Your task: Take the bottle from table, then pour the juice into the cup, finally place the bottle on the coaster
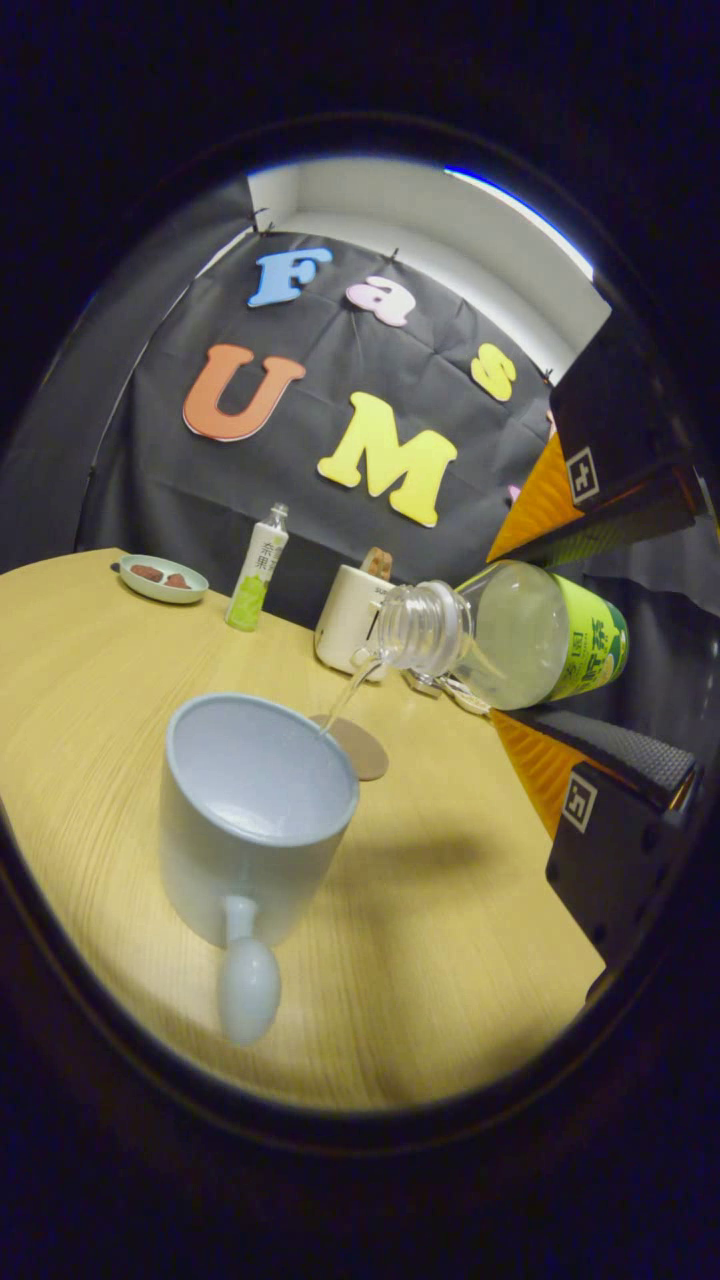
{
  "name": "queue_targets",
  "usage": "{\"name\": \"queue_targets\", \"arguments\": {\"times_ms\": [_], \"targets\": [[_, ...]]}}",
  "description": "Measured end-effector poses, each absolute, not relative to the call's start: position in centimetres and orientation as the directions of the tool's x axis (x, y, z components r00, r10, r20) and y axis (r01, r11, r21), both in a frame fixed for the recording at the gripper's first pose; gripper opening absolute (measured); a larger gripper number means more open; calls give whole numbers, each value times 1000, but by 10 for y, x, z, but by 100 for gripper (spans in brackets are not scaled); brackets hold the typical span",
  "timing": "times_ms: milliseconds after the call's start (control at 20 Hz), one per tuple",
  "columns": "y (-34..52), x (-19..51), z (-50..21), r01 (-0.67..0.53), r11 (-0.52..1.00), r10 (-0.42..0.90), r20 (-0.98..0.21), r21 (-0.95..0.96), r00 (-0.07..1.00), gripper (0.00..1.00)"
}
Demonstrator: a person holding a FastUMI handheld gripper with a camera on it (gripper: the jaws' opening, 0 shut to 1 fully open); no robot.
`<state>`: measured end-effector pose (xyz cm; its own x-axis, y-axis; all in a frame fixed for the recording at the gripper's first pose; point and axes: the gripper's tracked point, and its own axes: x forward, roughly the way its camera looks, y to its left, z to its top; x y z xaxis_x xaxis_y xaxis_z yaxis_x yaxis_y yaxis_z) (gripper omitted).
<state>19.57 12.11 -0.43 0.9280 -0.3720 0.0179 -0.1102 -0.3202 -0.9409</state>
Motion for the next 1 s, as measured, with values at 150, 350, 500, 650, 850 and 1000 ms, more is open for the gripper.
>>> {"name": "queue_targets", "arguments": {"times_ms": [150,350,500,650,850,1000], "targets": [[118,193,2,-98,-332,-396,44,-938,917,82],[123,194,-1,-104,-345,-389,41,-933,920,82],[127,194,-2,-99,-351,-373,42,-931,927,82],[127,193,1,-100,-381,-372,54,-919,927,82],[125,194,5,-105,-404,-380,63,-909,923,82],[126,190,6,-121,-438,-379,60,-891,924,82]]}}
